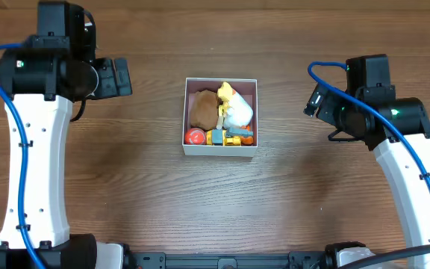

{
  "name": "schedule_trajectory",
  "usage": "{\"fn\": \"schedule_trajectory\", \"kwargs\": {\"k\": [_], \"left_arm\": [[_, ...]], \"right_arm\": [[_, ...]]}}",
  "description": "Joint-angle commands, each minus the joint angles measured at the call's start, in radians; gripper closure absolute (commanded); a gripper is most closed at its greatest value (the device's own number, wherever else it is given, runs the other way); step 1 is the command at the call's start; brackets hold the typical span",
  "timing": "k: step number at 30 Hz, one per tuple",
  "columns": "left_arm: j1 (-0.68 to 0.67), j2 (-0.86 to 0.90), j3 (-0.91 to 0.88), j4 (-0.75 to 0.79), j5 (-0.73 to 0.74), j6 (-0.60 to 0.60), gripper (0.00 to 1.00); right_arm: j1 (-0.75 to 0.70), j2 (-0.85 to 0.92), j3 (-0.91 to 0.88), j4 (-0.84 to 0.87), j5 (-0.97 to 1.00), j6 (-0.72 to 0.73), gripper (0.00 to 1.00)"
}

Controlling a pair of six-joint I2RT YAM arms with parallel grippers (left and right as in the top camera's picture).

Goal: Pack container

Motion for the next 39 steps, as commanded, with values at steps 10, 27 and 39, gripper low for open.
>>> {"fn": "schedule_trajectory", "kwargs": {"k": [10, 27, 39], "left_arm": [[0.001, 0.004, 0.014, 0.004, -0.006, 0.027, 0.0], [0.001, 0.004, 0.014, 0.004, -0.006, 0.027, 0.0], [0.001, 0.004, 0.014, 0.004, -0.006, 0.027, 0.0]], "right_arm": [[-0.002, -0.059, 0.005, 0.101, 0.006, -0.094, 0.0], [-0.154, -1.072, -0.859, 0.473, -0.12, -0.321, 0.0], [-0.139, -1.345, -1.164, 0.577, -0.126, -0.311, 0.0]]}}
